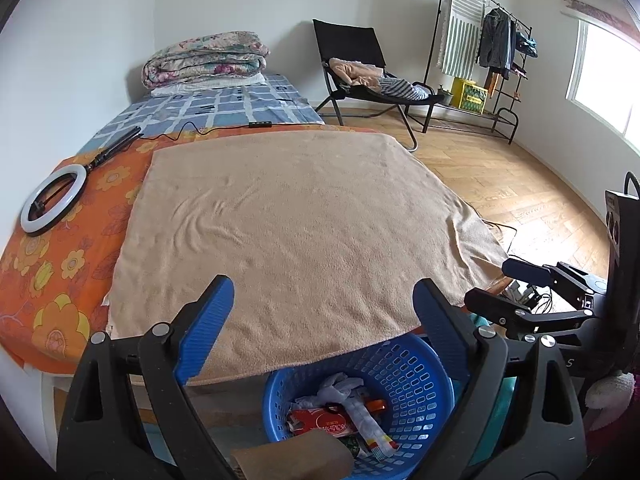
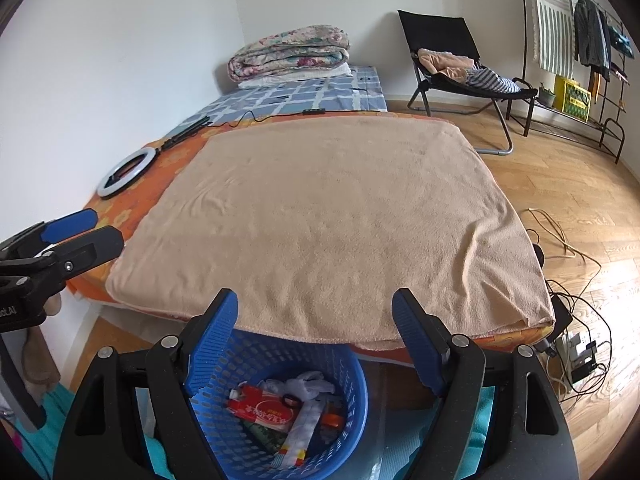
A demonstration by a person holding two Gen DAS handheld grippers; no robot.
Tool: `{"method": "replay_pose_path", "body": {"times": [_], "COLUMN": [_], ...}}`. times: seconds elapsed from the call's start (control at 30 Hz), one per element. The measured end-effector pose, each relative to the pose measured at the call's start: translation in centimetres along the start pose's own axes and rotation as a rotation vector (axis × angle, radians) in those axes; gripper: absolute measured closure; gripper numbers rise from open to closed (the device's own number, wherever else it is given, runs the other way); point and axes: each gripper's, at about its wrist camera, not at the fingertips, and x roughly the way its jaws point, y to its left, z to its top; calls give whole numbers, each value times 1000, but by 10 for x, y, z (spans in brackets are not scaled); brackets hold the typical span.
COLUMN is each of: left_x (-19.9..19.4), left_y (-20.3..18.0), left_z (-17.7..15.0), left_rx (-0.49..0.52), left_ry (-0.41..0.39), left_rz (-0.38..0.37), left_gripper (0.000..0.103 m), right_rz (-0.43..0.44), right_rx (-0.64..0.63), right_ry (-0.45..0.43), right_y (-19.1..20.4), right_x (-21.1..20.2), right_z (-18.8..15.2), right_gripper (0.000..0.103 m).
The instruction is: Collect trash
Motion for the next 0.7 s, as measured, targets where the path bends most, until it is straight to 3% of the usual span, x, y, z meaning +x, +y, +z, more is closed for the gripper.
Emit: {"method": "replay_pose_path", "body": {"times": [0.1,0.17,0.4,0.7], "left_x": [1,0,0,2], "left_y": [-1,0,1,2], "left_z": [1,1,4,4], "left_rx": [-3,1,-1,-15], "left_ry": [-2,-6,-10,-4], "left_rz": [1,3,16,16], "left_gripper": [8,1,1,1], "right_rz": [-1,2,13,89], "right_rx": [13,25,63,168], "right_ry": [2,2,-3,1], "right_y": [-2,-4,-11,-26], "right_x": [1,1,0,-2], "right_z": [1,1,3,2], "right_gripper": [24,24,24,24]}}
